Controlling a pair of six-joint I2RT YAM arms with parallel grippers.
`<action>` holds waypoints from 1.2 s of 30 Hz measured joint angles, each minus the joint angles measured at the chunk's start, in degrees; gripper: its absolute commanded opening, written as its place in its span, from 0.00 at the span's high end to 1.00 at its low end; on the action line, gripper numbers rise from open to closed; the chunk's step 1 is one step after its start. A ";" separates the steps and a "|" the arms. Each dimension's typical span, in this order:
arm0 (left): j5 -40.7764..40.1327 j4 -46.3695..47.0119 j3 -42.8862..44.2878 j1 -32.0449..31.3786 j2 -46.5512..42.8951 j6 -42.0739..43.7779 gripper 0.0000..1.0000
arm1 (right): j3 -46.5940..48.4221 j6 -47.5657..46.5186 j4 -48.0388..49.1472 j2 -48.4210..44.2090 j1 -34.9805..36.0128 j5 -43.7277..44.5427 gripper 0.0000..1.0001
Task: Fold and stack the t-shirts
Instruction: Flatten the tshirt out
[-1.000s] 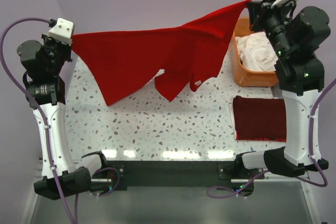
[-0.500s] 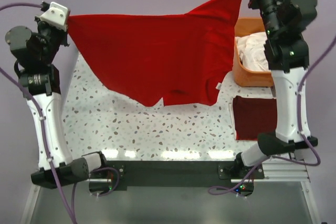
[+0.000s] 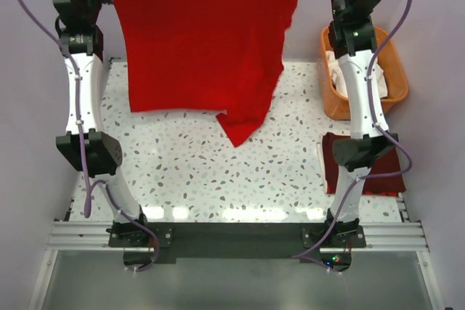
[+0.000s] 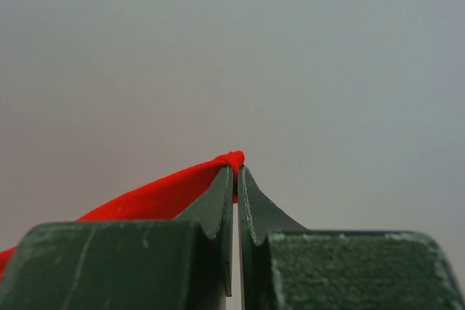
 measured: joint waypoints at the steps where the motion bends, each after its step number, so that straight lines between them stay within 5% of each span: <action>1: -0.37 2.78 0.63 0.04 -0.26 -0.87 1.00 | 0.11 -0.59 2.38 -0.66 0.00 0.04 1.00; 8: -0.48 20.74 -5.95 0.11 -11.47 -1.46 1.00 | 2.56 -5.05 13.97 -7.34 0.00 -0.83 1.00; 16: 7.17 29.70 -44.74 0.70 -30.69 6.08 1.00 | -41.09 -7.87 21.88 -28.06 -0.04 -8.57 1.00; 23: 10.75 21.14 -74.77 0.68 -30.18 16.57 1.00 | -73.29 -14.53 10.88 -30.27 -0.04 -14.93 1.00; 27: 11.61 13.18 -76.37 0.70 -27.52 22.03 1.00 | -77.00 -17.81 2.21 -29.94 -0.04 -17.73 1.00; 36: 13.84 -7.69 -70.12 2.67 -29.14 35.69 1.00 | -69.29 -25.20 -19.43 -33.77 -0.04 -24.09 1.00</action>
